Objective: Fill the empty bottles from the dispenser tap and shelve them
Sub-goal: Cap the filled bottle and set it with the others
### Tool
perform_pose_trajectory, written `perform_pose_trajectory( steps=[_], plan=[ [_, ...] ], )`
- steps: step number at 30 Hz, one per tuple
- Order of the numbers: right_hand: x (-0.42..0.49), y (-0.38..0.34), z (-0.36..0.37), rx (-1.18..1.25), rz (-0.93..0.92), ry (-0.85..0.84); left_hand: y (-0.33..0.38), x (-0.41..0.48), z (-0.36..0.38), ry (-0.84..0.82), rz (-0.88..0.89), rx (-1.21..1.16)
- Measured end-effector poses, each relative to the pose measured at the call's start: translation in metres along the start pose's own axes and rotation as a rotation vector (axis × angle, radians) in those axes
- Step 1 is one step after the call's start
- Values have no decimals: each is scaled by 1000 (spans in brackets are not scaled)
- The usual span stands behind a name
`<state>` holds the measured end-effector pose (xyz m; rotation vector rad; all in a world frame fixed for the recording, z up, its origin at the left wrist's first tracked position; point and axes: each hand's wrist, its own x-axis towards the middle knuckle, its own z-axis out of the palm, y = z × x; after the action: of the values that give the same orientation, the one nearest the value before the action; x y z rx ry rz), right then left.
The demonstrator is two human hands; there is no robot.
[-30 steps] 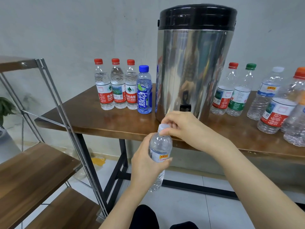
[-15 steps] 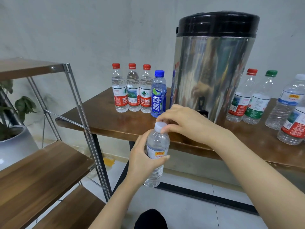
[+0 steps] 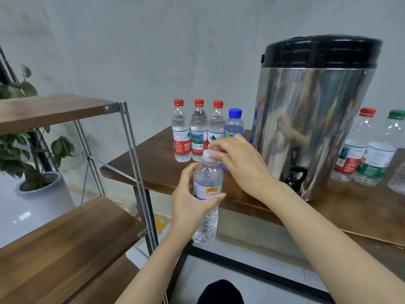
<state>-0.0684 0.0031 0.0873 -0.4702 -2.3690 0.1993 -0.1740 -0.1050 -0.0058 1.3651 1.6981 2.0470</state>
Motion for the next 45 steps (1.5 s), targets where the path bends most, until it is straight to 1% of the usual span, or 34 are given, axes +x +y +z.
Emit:
perform_pose_trajectory(
  steps=[2,3,4,7,11,18,22,25,29,39,45],
  plan=[
    [6,3,10,111,56,198,5,22,-7,83,19,6],
    [8,6,16,137,78,250,6,34,-11,115,33,14],
    [10,10,24,147,102,261,7,47,-15,137,48,20],
    [11,24,53,97,166,144,-1,82,-21,181,69,30],
    [10,41,93,0,182,-12,-31,119,-24,238,22,41],
    [32,62,145,-172,154,-145,-86,177,-32,352,-36,110],
    [37,70,165,-175,117,-236,-109,210,-34,446,-92,129],
    [40,75,172,-138,78,-240,-119,227,-32,499,-102,252],
    [41,78,176,-110,75,-236,-127,243,-27,506,-95,331],
    [42,82,180,-71,108,-235,-145,255,-23,452,-58,317],
    [43,82,179,-74,110,-261,-152,260,-24,415,-86,300]
  ],
)
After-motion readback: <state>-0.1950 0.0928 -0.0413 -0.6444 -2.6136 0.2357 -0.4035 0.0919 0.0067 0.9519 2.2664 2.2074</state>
